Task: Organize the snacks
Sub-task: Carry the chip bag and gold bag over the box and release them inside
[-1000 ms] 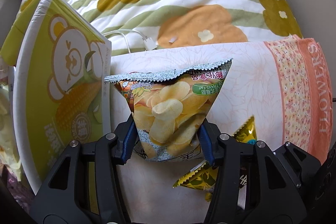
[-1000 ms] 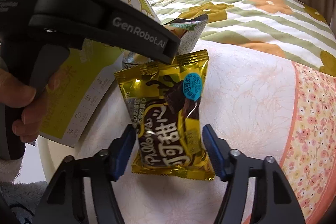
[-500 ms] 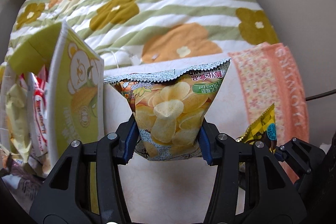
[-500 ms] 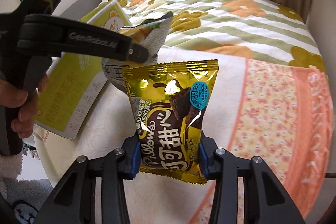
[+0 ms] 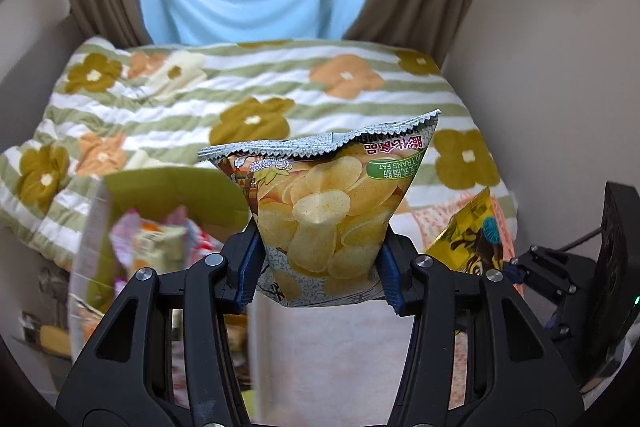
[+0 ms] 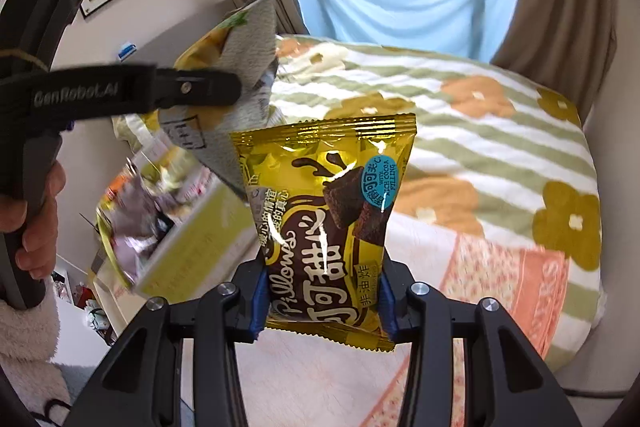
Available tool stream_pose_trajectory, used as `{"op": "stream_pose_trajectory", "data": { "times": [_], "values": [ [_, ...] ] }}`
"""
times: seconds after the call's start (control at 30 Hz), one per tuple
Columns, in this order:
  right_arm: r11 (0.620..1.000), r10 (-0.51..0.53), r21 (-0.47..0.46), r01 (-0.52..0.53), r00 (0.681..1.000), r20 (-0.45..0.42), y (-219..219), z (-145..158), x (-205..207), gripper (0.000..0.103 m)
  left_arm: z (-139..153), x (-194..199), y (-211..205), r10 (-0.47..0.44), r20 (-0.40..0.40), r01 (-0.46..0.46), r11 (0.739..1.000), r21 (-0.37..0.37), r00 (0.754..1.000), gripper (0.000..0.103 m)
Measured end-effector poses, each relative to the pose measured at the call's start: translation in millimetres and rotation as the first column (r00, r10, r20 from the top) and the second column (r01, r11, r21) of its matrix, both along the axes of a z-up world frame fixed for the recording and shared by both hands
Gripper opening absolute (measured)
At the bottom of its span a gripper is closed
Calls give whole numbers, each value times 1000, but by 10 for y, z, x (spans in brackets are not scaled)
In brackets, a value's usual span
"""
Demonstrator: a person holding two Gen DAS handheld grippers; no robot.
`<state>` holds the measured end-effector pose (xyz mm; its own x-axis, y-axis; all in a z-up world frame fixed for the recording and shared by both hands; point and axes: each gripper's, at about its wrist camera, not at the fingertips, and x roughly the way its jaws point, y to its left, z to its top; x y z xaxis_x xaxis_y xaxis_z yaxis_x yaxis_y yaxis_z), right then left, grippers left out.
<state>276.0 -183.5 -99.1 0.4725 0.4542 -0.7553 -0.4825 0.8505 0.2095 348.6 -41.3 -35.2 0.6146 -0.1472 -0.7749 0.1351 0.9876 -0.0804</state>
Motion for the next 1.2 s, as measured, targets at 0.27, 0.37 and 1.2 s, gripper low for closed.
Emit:
{"op": "stream_pose_trajectory", "data": {
  "times": [0.27, 0.37, 1.2],
  "values": [
    [999, 49, 13, -50, 997, 64, 799, 434, 232, 40, 176, -58, 1045, 75, 9, -75, 997, 0, 997, 46],
    [999, 42, 33, -43, 998, 48, 1111, 488, 325, 40, 118, -31, 1460, 94, -12, -94, 996, -4, 996, 46],
    [989, -151, -25, 149, 983, -102, 2048, 105, 712, 40, -719, 353, 2522, -24, -183, 22, 1000, -17, 983, 103]
  ]
}}
